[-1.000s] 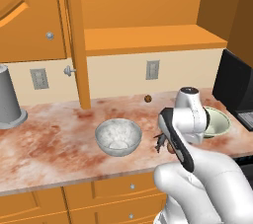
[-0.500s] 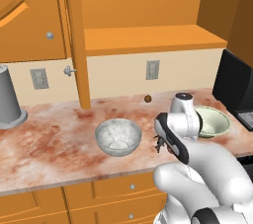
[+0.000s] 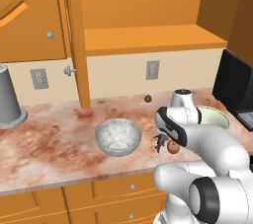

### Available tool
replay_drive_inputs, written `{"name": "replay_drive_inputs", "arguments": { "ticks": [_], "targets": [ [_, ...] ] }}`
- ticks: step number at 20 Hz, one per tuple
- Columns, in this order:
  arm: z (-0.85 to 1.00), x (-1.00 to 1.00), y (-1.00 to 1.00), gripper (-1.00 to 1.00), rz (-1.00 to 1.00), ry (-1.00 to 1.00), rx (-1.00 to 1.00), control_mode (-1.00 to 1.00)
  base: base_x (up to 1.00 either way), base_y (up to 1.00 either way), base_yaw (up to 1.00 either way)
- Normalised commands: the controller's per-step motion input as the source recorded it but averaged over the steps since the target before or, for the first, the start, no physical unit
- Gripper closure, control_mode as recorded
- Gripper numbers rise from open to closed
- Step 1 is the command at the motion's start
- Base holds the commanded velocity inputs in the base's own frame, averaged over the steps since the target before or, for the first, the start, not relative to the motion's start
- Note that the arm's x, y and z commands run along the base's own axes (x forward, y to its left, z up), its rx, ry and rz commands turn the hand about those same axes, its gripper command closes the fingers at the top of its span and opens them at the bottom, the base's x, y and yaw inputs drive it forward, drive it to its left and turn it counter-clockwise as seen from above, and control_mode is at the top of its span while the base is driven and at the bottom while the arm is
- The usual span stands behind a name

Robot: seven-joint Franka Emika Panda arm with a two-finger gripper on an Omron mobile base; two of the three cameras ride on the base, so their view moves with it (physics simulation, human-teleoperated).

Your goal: Pick both bowls and place them on the counter. Then place the peach in one bowl and place the fish in the other bowl.

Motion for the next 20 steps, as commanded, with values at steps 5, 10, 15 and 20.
{"name": "replay_drive_inputs", "arguments": {
  "ticks": [5, 10, 15, 20],
  "targets": [
    [-0.19, 0.0, 0.0, -1.0, 0.0, 0.07, -0.01, -1.0, 0.0, 0.0, 0.0],
    [-0.18, 0.0, 0.0, -1.0, 0.0, 0.02, 0.0, -1.0, 0.0, 0.0, 0.0],
    [-0.08, -0.06, 0.0, -1.0, 0.0, 0.0, 0.0, -1.0, 0.0, 0.0, 0.0],
    [-0.05, -0.11, 0.0, -1.0, 0.0, 0.0, 0.0, -1.0, 0.0, 0.0, 0.0]
  ]
}}
